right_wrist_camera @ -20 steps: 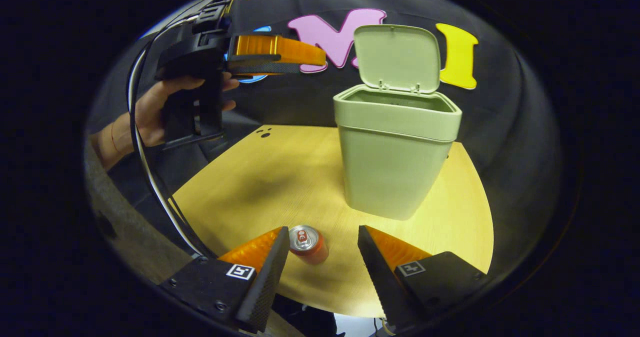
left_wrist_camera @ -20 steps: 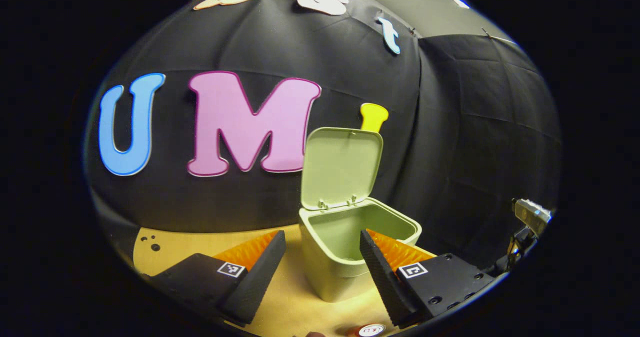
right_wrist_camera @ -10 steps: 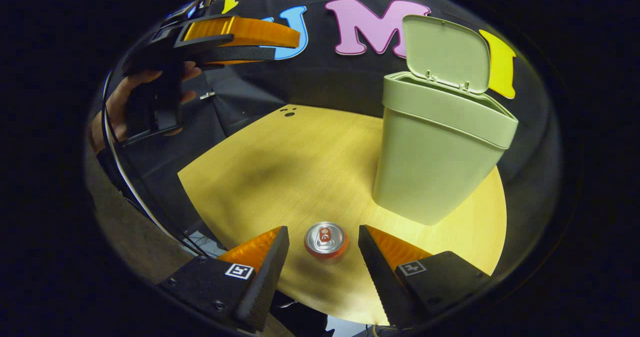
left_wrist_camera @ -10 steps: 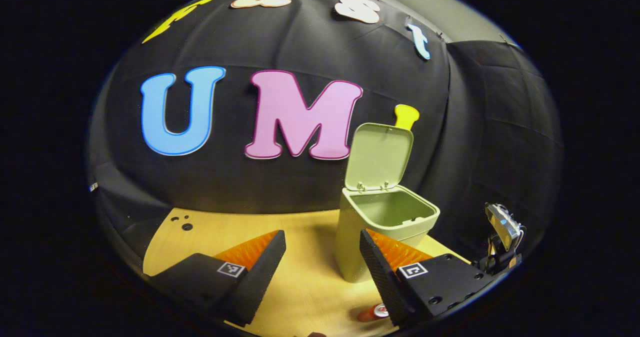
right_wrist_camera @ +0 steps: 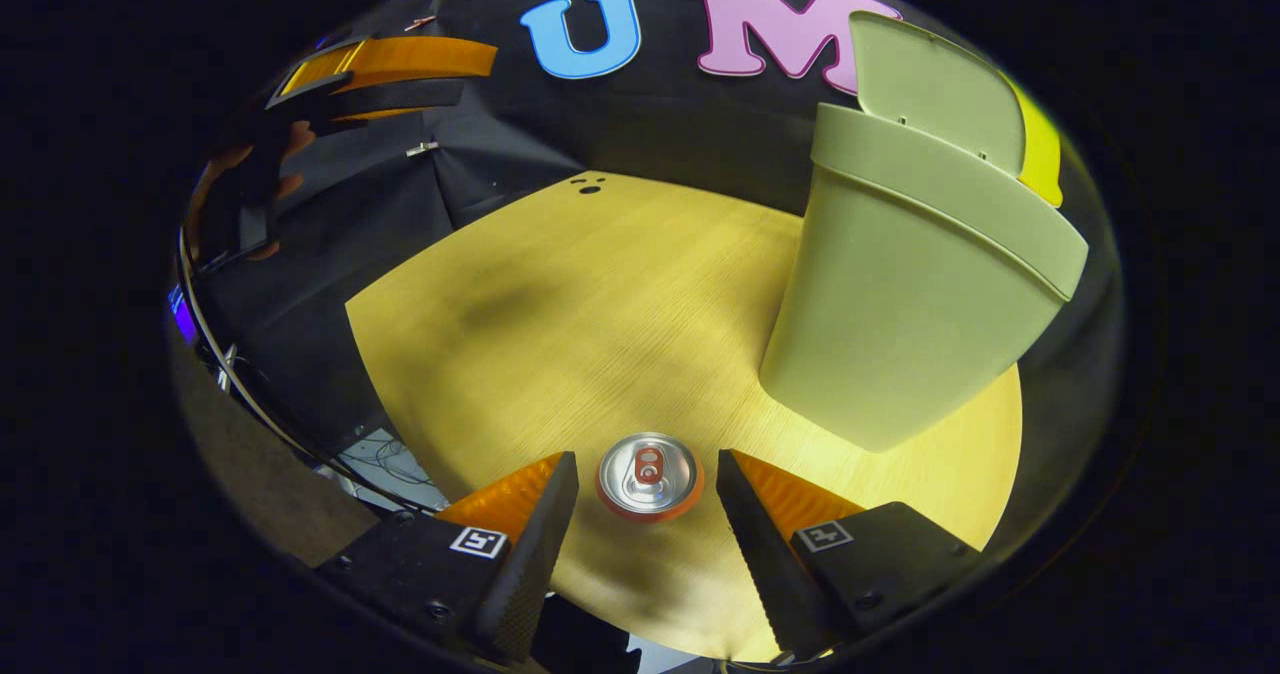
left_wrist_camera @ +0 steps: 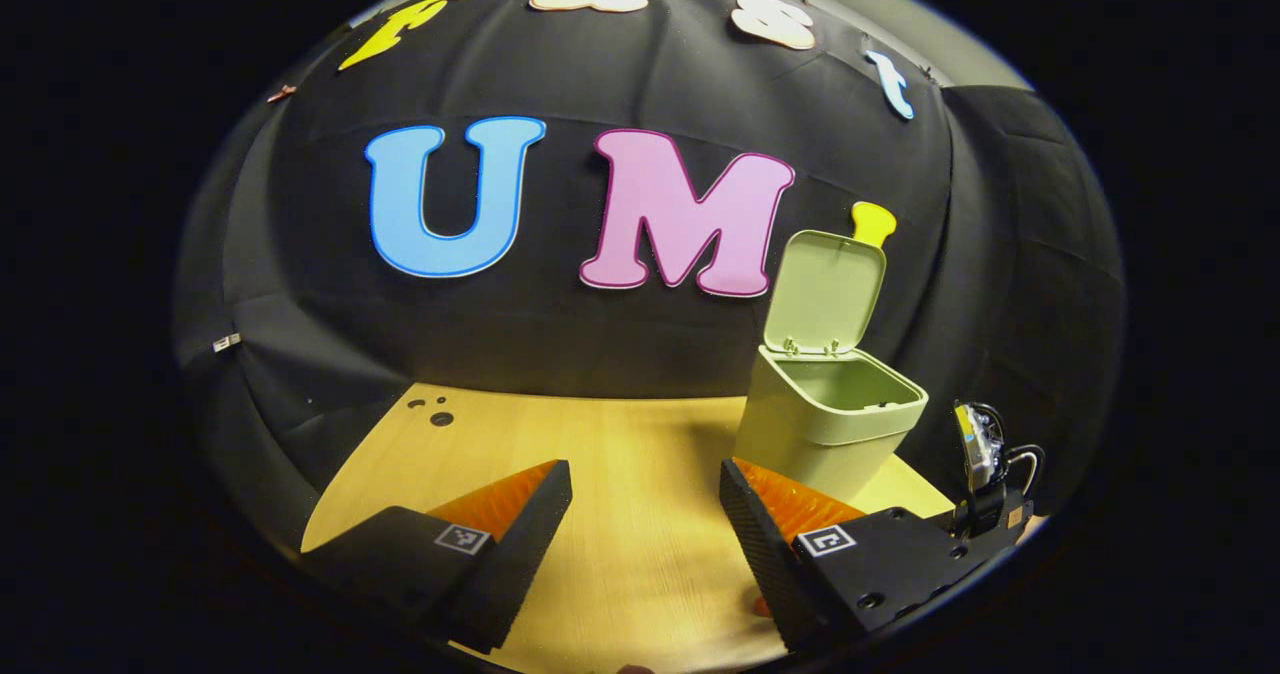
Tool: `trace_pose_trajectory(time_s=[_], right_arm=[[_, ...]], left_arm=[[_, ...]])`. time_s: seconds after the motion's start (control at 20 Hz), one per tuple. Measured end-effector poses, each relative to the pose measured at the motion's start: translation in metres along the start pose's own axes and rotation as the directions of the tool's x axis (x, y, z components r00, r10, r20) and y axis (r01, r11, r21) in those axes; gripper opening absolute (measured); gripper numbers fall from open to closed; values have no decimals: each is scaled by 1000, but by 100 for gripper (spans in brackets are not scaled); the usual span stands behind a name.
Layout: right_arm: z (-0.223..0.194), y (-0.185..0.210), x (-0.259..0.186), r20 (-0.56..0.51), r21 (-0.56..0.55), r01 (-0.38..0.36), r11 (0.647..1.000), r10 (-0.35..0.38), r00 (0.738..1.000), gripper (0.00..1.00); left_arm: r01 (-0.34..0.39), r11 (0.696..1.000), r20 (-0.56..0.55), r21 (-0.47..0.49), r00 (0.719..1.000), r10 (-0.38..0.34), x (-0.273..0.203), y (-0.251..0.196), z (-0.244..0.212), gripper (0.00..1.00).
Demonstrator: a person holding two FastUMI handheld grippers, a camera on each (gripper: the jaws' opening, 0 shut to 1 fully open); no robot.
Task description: Press the lid of the desktop garbage bin to open it, pick up the crumpled paper on the desktop and throw it into the bin, then pick up the pop can on the desktop and drop it into the bin, and finally close the garbage bin lid.
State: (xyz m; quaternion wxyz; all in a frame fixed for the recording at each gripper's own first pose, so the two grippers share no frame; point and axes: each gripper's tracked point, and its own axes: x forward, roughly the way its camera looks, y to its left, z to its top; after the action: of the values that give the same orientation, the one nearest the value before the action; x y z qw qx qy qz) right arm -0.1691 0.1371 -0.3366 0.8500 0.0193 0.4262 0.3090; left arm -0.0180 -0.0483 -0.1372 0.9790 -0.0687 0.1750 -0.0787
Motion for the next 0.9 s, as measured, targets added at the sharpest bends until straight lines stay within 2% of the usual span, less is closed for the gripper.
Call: trace_pose_trajectory(time_s=[0.9], right_arm=[[-32, -3, 39, -115, -16, -20, 1000, 18, 993, 89]], left_arm=[[-89, 996, -45, -15, 995, 88, -5, 31, -16, 96]])
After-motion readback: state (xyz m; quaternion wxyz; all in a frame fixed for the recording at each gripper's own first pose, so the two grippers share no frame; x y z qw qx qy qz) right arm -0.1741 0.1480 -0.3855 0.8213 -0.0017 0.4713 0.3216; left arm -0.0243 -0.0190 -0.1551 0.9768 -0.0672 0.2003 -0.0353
